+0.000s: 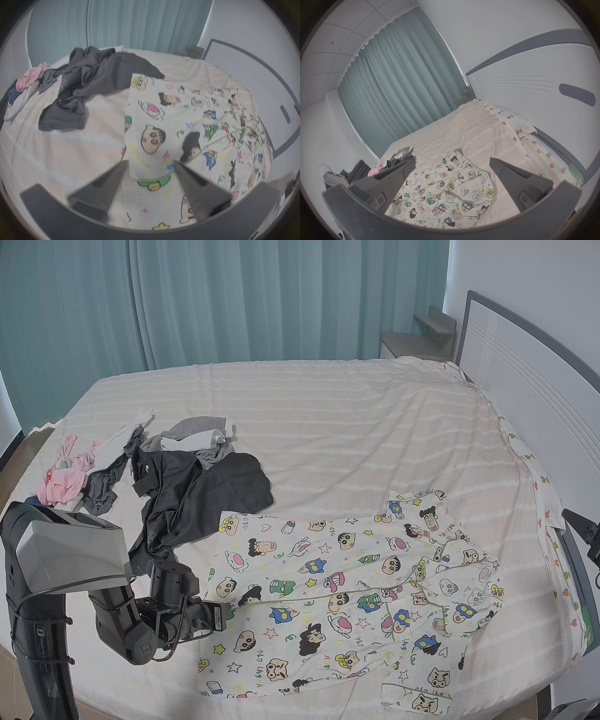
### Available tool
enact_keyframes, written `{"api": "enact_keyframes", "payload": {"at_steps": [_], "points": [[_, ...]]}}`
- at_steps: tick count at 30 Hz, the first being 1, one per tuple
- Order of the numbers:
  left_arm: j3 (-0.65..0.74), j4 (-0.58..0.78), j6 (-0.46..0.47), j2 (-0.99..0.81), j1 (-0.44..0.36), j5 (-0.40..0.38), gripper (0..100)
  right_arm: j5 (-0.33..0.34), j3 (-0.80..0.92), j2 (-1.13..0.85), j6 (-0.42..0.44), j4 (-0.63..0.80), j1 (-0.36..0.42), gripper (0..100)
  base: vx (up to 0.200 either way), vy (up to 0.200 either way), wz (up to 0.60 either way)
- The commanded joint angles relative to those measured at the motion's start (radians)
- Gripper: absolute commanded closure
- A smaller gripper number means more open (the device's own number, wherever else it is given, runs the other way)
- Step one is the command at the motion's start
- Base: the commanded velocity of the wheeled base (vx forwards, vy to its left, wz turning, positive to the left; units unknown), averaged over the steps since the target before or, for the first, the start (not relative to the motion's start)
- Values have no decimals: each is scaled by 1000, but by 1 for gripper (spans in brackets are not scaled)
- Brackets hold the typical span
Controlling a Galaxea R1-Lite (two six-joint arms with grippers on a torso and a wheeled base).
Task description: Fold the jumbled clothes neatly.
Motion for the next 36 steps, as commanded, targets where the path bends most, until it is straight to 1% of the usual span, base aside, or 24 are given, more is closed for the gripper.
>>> {"api": "enact_keyframes", "payload": {"at_steps": [1,2,3,7,11,12,13,14,15,18,20,21,23,26,29,36], "points": [[-29,-32,-3,-3,14,15,0,1,0,0,0,0,-2,0,0,0,0],[-31,-34,-4,-3,14,16,0,1,0,0,0,0,-2,0,0,0,0],[-55,-63,-6,-16,31,29,0,1,0,-3,0,0,-2,0,0,0,0],[-115,-63,-7,-56,67,32,0,1,0,-3,0,0,-2,0,0,0,0],[-276,-40,-10,-30,114,38,0,1,0,-3,0,0,-2,0,0,0,0],[-287,-34,-10,-24,116,39,0,1,0,-3,0,0,-2,0,0,0,0],[-356,25,-15,7,122,53,0,1,0,-3,0,0,-2,0,0,0,0],[-356,25,-15,7,122,53,0,1,0,-3,0,0,-2,0,0,0,0],[-447,115,-38,37,125,55,0,1,0,-3,0,0,-2,0,0,0,0],[-592,236,-118,85,123,56,0,1,0,-3,-1,0,-2,0,0,0,0],[-687,299,-128,142,122,58,0,1,0,-3,-1,0,-2,0,0,0,0],[-723,305,-122,174,122,59,0,1,0,-5,-1,0,-2,0,0,0,0],[-756,299,-101,220,119,66,0,1,0,-5,-1,1,-2,0,0,0,0],[-766,276,-73,254,114,69,0,1,0,-11,-3,1,-2,0,0,0,0],[-783,242,-70,290,113,69,0,1,3,-15,-3,4,0,0,0,0,0],[-827,224,-69,336,114,67,0,1,6,-14,-3,4,1,0,0,0,0]]}}
